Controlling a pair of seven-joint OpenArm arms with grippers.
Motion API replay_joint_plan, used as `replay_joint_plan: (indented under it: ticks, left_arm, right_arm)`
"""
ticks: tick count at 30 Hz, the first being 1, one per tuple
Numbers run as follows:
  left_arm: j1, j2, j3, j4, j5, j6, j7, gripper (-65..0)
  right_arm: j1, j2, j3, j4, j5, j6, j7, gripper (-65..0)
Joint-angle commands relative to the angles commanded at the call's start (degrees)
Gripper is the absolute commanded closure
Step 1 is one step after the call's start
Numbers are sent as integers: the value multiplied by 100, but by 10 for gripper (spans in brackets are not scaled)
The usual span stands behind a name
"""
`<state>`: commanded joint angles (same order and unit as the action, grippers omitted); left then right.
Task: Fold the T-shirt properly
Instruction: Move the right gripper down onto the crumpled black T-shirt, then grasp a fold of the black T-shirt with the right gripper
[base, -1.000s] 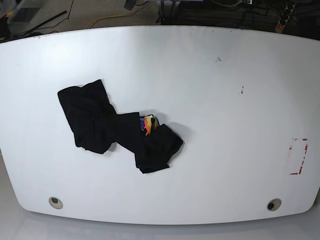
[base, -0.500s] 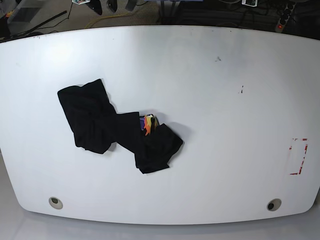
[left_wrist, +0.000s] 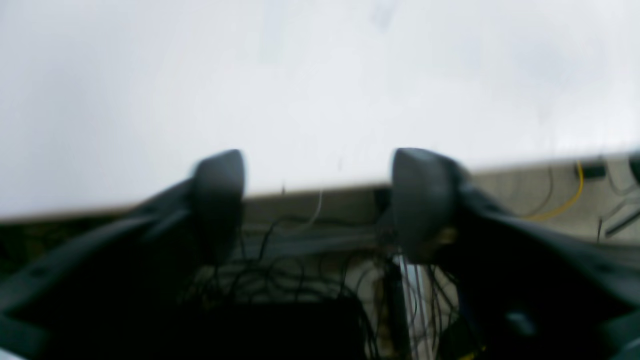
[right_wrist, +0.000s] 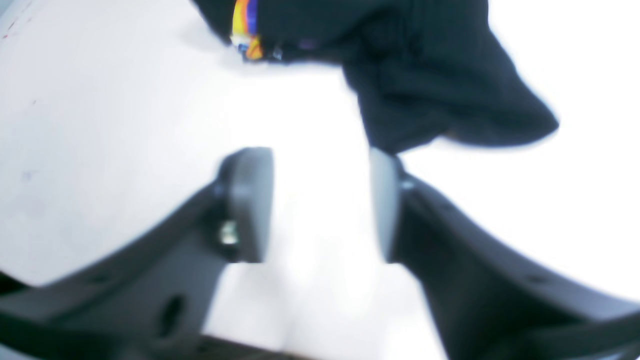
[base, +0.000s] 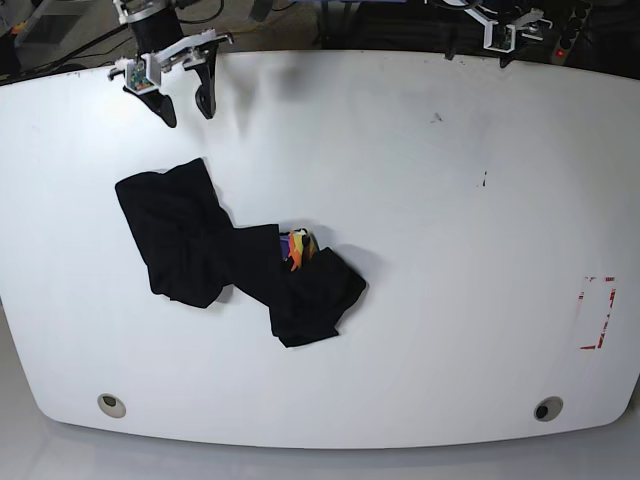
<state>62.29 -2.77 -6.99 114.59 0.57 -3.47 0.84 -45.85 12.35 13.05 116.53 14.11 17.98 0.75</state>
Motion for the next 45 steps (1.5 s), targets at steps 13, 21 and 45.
replay_joint_plan:
  ticks: [13, 21, 45]
  left_arm:
    - [-404, 0, 9, -18, 9, 0, 18, -531]
    - [-668, -9, -9, -35, 44, 0, 26, -531]
    - [-1231, -26, 53, -229, 62, -18, 273, -531]
  right_arm:
    - [2189, 202, -255, -9, 9, 712, -2207, -447]
    - [3719, 237, -1222, -149, 0, 1327, -3666, -452]
    - [5626, -202, -2215, -2752, -1899, 1310, -3446, -444]
